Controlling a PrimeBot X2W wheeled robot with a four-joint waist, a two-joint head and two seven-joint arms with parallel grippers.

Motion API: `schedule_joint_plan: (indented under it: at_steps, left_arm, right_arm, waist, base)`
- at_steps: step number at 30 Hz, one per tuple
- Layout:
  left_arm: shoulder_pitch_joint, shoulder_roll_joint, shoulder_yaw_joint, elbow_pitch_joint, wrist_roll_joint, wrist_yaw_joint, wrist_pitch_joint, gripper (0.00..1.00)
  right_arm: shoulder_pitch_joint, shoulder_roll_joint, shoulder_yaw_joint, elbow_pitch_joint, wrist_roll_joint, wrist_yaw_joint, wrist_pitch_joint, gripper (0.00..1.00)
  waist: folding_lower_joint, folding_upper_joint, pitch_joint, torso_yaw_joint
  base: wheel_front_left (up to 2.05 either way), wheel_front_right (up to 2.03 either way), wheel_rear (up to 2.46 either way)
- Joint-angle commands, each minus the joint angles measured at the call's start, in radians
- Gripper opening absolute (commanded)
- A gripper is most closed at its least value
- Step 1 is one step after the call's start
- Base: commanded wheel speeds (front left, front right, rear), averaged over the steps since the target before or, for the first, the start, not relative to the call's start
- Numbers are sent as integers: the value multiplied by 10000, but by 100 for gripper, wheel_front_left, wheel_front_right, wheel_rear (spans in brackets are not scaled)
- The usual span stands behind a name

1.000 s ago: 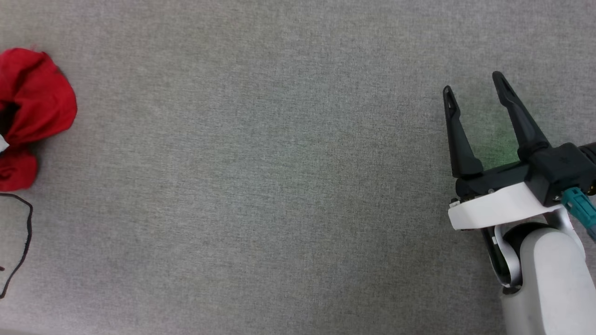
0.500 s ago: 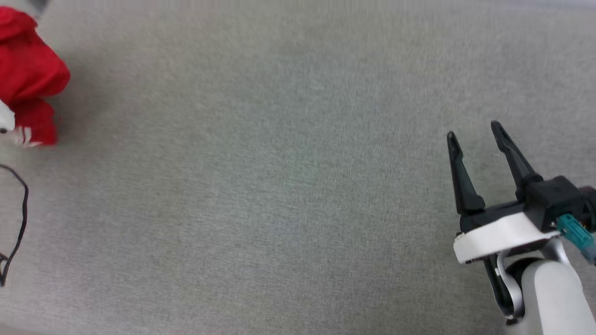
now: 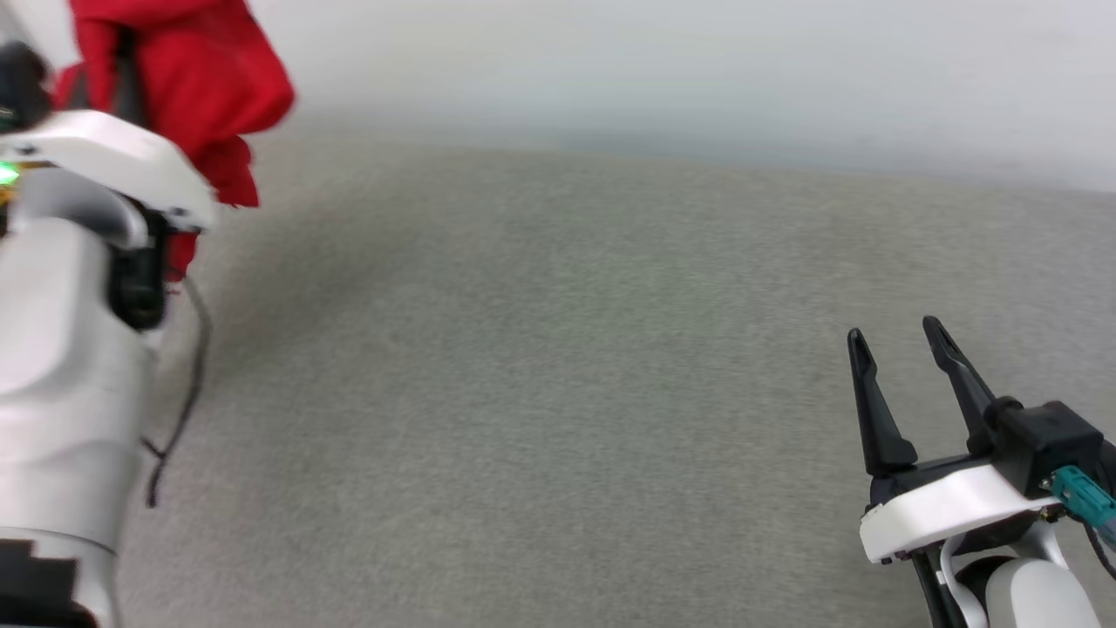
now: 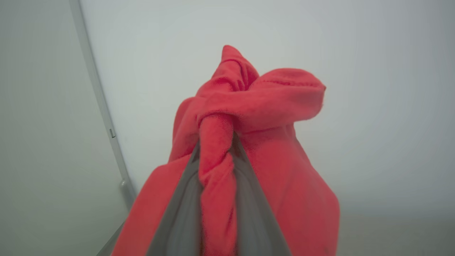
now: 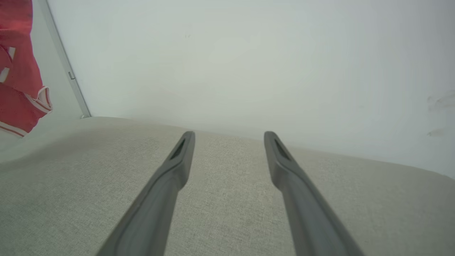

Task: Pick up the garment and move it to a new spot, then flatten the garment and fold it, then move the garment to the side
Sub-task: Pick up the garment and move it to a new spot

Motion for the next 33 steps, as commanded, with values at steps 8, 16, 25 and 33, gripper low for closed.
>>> schedule_joint_plan:
  at_steps: [8, 16, 25, 33]
  left_arm:
    - [1924, -1854, -1176, -2497, 84, 218, 213, 0]
    - [3736, -3063, -2613, -3738, 113, 74, 668, 0]
    - [5043, -3540, -3539, -2894, 23, -126, 662, 95]
    - [5029, -3555, -3633, -3182, 524, 28, -533, 100]
  right_arm:
    - [654, 4, -71, -191, 246, -3, 199, 100]
    - [712, 6, -189, -360, 404, -3, 220, 100]
    - [438, 4, -235, -290, 511, -3, 51, 100]
    - [396, 3, -340, -55, 418, -3, -26, 100]
  waist:
    - [3, 0, -722, -1821]
    - [3, 0, -88, -2638]
    - [3, 0, 567, -2586]
    - [3, 0, 267, -2039]
  base:
    - [0, 0, 0]
    - [0, 0, 0]
    - [0, 0, 0]
    - [0, 0, 0]
